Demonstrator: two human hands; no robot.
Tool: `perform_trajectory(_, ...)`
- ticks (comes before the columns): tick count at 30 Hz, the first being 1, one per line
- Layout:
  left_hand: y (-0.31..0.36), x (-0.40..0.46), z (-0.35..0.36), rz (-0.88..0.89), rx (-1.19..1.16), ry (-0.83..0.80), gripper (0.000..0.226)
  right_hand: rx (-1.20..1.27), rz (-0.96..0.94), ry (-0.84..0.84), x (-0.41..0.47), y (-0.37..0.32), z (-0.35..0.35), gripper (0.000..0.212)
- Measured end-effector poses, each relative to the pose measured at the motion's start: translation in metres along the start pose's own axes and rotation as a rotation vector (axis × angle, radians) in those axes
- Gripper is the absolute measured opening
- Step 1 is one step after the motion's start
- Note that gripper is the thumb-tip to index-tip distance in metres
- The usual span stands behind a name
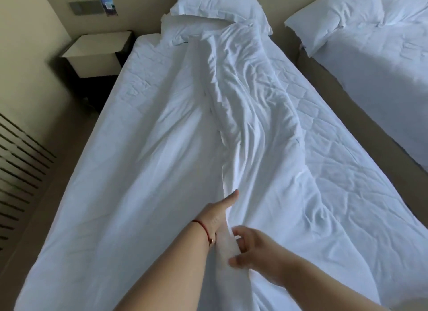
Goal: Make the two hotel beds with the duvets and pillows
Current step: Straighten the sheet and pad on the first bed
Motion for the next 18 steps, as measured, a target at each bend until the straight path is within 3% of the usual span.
perform_trajectory(3,0.026,-0.008,-0.026,0.204,0.088,0.221,0.022,0.03,-0.07,-0.054,-0.011,-0.007,0.03,0.052)
perform_trajectory(8,0.038,-0.064,-0.101,0.571,0.1,0.366,0.029,-0.045,-0.247,-0.176,-0.021,-0.026,0.102,0.049)
perform_trajectory(10,0.021,-0.065,-0.14,0.534,0.183,0.426,0.025,-0.253,-0.262,-0.097,0.0,-0.01,0.131,0.05)
perform_trajectory(14,-0.033,-0.021,-0.197,0.242,0.541,0.509,0.022,-0.581,-0.096,0.055,0.058,0.051,0.161,0.06)
perform_trajectory(18,-0.077,-0.004,-0.189,0.107,0.462,0.393,0.044,-0.668,-0.196,0.259,0.067,0.071,0.144,0.036)
Point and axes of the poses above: each hand's wrist, its own x-axis towards the middle knuckle, its own z-axis out of the palm, y = z × x, the point moved 5 cm from there along x, towards the middle knuckle, and after that the axes turned 11 degrees about x, right-handed, at the moved point
